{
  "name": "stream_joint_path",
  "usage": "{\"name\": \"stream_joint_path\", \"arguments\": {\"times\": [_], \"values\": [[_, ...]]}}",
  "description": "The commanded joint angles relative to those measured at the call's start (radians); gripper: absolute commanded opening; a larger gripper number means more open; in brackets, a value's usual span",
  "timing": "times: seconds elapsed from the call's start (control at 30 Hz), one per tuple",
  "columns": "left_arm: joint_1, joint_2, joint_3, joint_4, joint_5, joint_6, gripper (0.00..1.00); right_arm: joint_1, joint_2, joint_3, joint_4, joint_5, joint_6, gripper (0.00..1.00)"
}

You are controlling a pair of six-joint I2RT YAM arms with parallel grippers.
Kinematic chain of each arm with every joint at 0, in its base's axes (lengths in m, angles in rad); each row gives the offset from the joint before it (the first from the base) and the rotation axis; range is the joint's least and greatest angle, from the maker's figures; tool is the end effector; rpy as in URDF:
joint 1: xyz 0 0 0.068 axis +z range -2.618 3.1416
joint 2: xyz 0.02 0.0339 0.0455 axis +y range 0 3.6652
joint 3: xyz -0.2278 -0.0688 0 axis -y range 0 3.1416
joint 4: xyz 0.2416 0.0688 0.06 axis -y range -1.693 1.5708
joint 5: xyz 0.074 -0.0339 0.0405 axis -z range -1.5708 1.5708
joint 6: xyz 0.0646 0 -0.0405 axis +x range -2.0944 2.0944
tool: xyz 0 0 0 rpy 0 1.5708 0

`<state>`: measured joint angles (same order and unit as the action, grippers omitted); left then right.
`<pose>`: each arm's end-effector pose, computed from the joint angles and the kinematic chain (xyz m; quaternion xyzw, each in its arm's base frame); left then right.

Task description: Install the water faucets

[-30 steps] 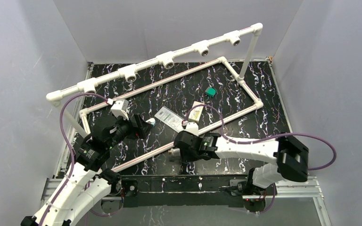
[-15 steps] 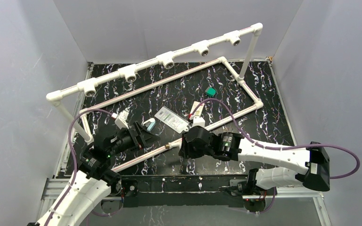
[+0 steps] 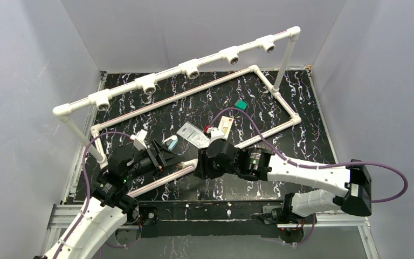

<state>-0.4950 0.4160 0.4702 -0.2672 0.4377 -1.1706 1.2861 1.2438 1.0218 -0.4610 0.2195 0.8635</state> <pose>0.1446 -0.1092 0.2505 -0.1231 0.7619 -0.5672 0.2874 0.0983 0.2859 0.2481 -0.1423 0.8876 0.3284 0.2901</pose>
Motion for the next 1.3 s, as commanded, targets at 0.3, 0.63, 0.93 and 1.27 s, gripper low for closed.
{"name": "stream_joint_path", "arguments": {"times": [0.3, 0.63, 0.93, 1.27], "values": [[-0.004, 0.032, -0.030, 0.031, 0.100, -0.043, 0.64, 0.008, 0.059, 0.118, 0.067, -0.003, 0.001, 0.01], [-0.004, -0.014, -0.074, 0.078, 0.107, -0.111, 0.42, 0.010, 0.049, 0.093, 0.082, -0.029, 0.009, 0.01], [-0.004, -0.010, -0.077, 0.092, 0.106, -0.116, 0.19, 0.016, 0.054, 0.089, 0.089, -0.054, 0.009, 0.01], [-0.004, -0.011, -0.100, 0.179, 0.129, -0.201, 0.00, 0.018, 0.003, 0.063, 0.072, -0.021, -0.007, 0.66]]}}
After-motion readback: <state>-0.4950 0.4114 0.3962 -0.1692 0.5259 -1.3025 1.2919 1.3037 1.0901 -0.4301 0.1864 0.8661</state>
